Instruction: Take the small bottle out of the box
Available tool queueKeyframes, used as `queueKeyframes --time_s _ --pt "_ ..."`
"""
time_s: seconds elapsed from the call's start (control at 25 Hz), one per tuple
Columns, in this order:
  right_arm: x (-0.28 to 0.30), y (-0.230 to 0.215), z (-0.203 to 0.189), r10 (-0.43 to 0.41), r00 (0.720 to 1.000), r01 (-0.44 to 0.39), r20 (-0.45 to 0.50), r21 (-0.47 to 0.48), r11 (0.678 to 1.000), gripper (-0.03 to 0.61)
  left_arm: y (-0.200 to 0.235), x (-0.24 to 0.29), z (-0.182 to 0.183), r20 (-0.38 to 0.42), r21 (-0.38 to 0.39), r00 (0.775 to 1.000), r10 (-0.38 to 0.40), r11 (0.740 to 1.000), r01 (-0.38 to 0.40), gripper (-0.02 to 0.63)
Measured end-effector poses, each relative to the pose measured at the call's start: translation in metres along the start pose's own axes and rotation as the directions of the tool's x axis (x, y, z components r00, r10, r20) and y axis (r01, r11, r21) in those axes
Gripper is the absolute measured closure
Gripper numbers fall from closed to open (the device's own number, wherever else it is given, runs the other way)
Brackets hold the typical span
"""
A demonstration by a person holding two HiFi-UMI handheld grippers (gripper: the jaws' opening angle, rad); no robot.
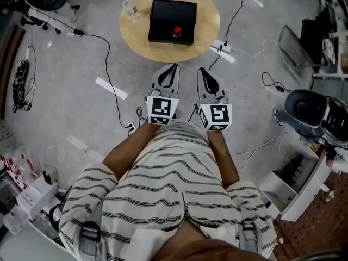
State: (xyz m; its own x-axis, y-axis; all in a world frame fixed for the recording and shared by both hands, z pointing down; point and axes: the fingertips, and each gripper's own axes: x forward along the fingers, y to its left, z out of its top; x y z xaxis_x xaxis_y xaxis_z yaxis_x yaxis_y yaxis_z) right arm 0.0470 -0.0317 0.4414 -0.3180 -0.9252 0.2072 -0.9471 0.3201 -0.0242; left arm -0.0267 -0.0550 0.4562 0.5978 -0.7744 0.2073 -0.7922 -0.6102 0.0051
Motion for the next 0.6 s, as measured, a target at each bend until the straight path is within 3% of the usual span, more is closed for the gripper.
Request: queueKeyframes --time_s 0.6 --pt "0.063 -0.023 0.002 -0.033 0.999 0.033 0.006 0.013 0.999 0.56 0.043 0.051 -0.005 -0.027 -0.002 1.0 -0.004 1.0 0.004 0.589"
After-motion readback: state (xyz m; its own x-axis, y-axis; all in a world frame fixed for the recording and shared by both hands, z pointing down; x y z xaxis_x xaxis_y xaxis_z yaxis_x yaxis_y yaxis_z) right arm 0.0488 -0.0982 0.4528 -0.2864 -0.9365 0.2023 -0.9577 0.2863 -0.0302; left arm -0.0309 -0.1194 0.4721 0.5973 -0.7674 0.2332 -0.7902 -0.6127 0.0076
